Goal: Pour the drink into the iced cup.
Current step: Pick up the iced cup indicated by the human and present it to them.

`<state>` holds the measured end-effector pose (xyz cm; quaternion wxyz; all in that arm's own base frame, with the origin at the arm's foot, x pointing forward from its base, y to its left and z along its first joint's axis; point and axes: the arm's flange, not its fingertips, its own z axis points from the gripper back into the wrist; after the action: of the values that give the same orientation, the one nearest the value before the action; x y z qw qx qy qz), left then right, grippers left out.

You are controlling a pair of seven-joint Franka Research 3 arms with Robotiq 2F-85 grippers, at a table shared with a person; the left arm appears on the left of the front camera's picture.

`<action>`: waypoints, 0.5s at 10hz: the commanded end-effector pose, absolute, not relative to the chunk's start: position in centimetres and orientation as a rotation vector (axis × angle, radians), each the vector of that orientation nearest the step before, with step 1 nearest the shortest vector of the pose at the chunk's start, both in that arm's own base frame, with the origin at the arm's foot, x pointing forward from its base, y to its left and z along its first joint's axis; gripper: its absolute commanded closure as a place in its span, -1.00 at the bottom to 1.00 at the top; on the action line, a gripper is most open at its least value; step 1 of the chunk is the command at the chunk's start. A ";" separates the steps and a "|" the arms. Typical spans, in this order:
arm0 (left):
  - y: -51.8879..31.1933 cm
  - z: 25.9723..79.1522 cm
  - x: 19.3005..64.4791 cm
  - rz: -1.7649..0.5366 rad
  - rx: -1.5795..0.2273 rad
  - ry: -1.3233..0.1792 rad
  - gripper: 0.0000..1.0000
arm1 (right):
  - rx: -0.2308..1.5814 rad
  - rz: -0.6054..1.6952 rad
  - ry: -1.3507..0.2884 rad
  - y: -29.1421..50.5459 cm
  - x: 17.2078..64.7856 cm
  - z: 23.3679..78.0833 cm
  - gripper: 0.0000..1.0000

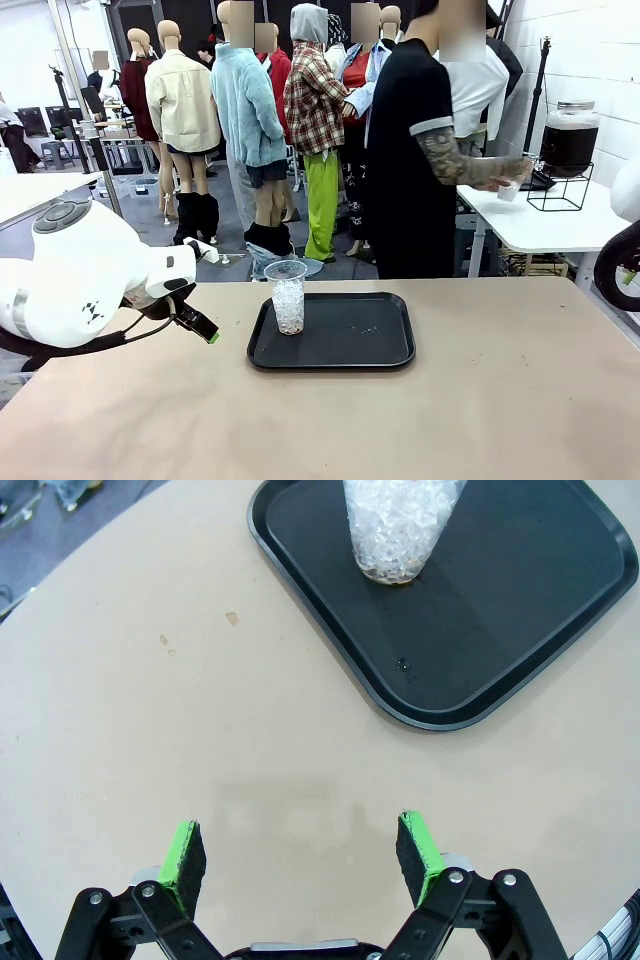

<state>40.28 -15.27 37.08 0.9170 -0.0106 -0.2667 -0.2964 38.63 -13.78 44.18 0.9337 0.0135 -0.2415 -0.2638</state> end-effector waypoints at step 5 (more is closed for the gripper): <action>-15.1 37.1 40.3 -0.606 -0.023 -0.550 -1.00 | 0.020 -0.537 -0.505 -13.9 38.8 44.1 -1.00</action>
<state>40.28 -15.27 37.08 0.9170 -0.0106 -0.2667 -0.2964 38.63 -13.78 44.18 0.9337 0.0135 -0.2415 -0.2638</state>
